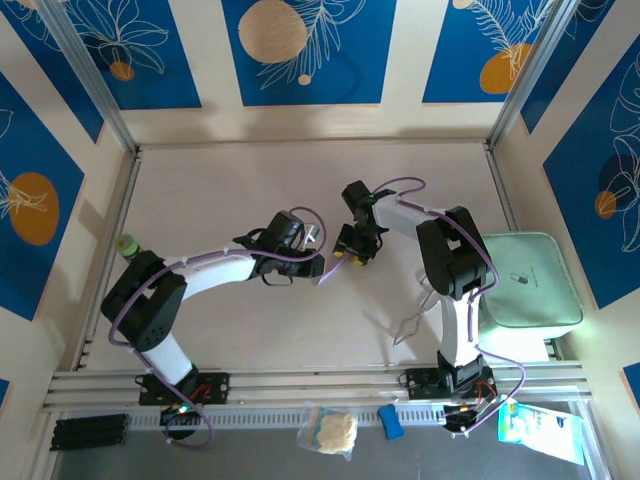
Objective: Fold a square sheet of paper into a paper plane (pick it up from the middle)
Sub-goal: Fold the wing for the fifth time at the center of the table.
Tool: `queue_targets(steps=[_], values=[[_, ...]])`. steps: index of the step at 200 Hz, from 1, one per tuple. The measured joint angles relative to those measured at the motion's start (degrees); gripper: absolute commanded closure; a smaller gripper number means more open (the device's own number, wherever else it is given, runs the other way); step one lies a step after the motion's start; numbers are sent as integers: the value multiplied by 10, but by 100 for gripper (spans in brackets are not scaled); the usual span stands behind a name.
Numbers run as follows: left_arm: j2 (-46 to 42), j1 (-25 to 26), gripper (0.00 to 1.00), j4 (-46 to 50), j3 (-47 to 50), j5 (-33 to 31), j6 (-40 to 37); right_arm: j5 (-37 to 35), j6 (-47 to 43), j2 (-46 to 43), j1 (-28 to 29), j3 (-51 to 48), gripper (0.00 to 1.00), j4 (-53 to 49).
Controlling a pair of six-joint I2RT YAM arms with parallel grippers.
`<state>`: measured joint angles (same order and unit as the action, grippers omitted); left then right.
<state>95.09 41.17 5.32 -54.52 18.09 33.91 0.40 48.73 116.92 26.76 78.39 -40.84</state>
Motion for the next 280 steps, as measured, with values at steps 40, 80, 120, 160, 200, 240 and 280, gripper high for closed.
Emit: queue_targets(steps=[40,80,120,160,200,240,280], values=[[34,0,83,-82,11,38,52,0,6,3,0,3,54,-3],[71,0,85,-115,11,54,75,0,9,3,0,3,54,-3],[86,0,87,-118,11,54,78,0,9,3,0,3,56,-4],[96,0,87,-117,11,49,78,0,9,3,-1,3,57,-5],[104,0,88,-117,11,38,76,0,9,3,-1,3,57,-6],[105,0,88,-114,11,28,76,0,9,3,-1,3,57,-6],[105,0,88,-113,11,24,76,0,9,4,-1,3,57,-6]])
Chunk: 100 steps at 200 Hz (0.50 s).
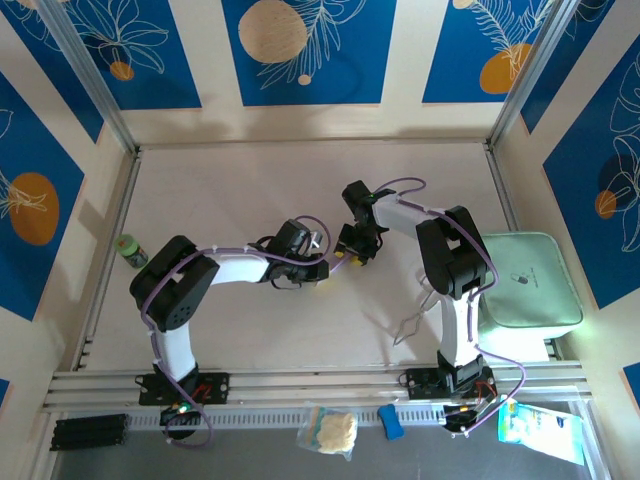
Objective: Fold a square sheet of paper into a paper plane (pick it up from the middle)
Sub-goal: Fold the wing for the fifth time at the center of the table.
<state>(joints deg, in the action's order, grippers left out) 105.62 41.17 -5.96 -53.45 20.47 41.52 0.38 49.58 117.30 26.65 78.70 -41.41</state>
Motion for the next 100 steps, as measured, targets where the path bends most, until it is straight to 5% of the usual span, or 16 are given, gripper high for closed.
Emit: queue_targets(steps=[100], values=[[3,0,89,8,-3,-11,-7,0,0,2,0,1,58,-2]])
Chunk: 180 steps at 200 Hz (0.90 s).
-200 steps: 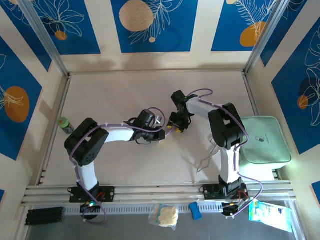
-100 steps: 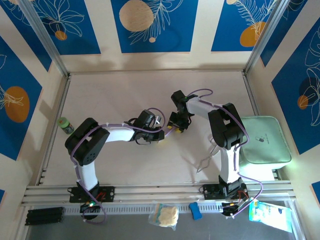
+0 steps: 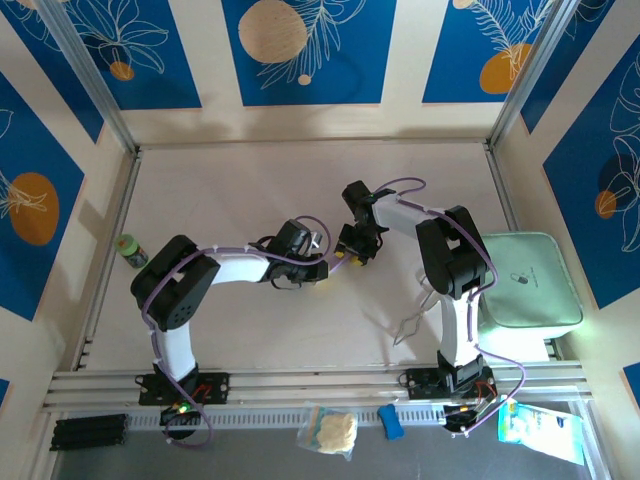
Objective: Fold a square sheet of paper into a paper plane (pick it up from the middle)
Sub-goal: Fold the wing for the fifth time at the center of the table.
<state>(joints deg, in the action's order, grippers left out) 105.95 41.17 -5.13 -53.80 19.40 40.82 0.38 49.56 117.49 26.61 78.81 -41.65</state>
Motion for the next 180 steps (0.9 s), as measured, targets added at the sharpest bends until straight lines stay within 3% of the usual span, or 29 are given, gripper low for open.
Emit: queue_targets(steps=[180], values=[[-10,0,86,7,-9,7,-4,0,0,0,0,0,58,0]])
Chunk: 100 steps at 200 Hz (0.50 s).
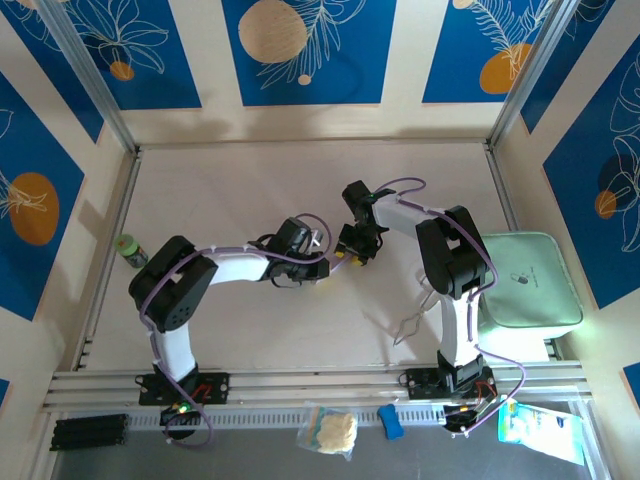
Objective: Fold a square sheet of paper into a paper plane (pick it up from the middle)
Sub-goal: Fold the wing for the fifth time at the center of the table.
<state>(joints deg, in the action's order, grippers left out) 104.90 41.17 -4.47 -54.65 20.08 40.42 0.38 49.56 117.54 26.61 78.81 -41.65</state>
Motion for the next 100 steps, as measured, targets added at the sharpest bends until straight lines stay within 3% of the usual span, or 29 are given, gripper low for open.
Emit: queue_targets(steps=[100], values=[[18,-2,89,10,-16,-5,-5,0,0,0,0,0,58,0]])
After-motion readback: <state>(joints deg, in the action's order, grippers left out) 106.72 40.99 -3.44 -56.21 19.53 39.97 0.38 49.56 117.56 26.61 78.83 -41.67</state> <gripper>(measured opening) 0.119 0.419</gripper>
